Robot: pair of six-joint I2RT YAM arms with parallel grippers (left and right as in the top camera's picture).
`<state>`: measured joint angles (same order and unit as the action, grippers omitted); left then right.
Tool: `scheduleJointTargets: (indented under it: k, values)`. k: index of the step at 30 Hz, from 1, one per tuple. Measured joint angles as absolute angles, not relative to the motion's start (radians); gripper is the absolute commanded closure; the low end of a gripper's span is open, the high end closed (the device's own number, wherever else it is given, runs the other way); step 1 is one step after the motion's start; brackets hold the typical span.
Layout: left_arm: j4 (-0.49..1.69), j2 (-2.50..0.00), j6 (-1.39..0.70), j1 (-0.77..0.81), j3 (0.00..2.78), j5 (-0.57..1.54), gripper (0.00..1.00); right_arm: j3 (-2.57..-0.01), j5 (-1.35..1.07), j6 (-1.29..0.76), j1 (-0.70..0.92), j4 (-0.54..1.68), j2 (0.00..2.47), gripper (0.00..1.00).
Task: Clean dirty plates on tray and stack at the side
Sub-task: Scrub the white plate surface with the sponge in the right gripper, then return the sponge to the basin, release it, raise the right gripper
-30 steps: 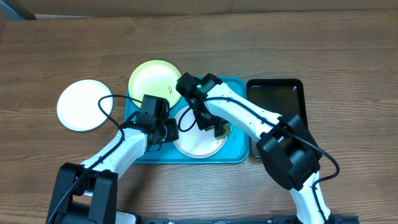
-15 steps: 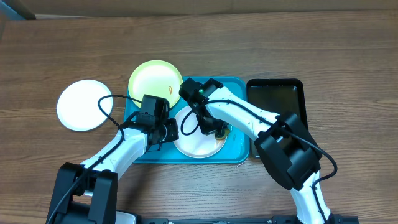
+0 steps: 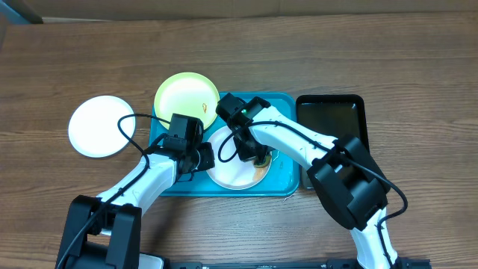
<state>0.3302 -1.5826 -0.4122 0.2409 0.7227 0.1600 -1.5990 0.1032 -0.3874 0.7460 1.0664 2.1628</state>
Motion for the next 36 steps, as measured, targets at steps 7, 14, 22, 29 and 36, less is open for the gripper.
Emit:
scheduleJointTargets:
  k: [7, 14, 22, 29, 36]
  values:
    - [0.331, -1.583, -0.412, 0.241, 0.723, 0.153, 0.87, -1.575, 0.019, -0.358, 0.733, 1.021, 2.148, 0.96]
    - [0.331, -1.583, -0.412, 0.241, 0.723, 0.153, 0.87, -1.567, -0.227, -0.271, 0.71, 0.957, 2.148, 0.96]
    - [0.329, -1.583, -0.412, 0.241, 0.723, 0.153, 0.86, -1.588, -0.518, -0.17, 0.624, 0.992, 2.16, 0.96]
    - [0.328, -1.583, -0.411, 0.241, 0.723, 0.159, 0.8, -1.645, -0.719, -0.066, 0.437, 1.113, 2.087, 0.96]
    - [0.328, -1.583, -0.411, 0.241, 0.725, 0.161, 0.77, -1.657, -0.512, -0.07, 0.248, 1.247, 1.983, 0.96]
